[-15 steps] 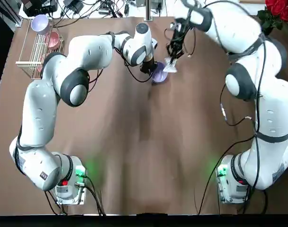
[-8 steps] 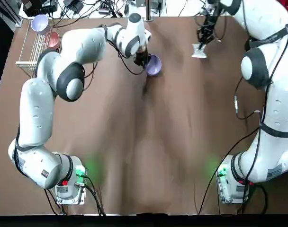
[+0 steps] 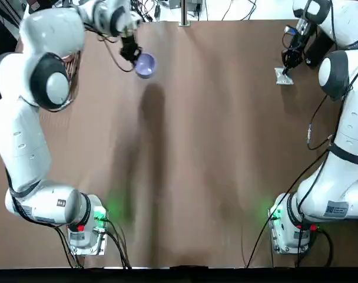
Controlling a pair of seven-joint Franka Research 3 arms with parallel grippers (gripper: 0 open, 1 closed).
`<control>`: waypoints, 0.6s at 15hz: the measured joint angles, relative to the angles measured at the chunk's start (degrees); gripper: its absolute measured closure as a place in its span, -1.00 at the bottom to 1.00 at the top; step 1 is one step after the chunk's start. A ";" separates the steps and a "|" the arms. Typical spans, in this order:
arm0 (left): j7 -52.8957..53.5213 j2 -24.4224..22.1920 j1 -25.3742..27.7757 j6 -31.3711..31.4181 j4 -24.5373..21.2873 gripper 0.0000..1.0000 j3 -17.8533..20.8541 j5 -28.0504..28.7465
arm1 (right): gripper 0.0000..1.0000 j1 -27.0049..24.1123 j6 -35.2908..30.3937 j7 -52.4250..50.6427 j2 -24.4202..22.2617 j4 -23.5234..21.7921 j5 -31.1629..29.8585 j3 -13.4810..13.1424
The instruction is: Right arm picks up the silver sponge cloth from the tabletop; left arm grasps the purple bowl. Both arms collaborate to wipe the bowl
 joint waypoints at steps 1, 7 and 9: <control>3.42 -0.48 2.74 0.00 -0.80 0.91 0.01 0.02 | 0.96 0.17 0.87 -0.01 0.19 -1.16 -0.04 0.22; 17.87 -0.74 14.59 2.50 -6.35 0.91 -0.05 2.06 | 0.28 1.84 5.47 0.06 0.45 -3.95 -0.25 0.70; 20.24 -0.69 16.50 7.46 -9.92 0.90 -0.03 2.15 | -0.09 1.71 5.74 0.02 0.43 -3.34 -0.37 0.63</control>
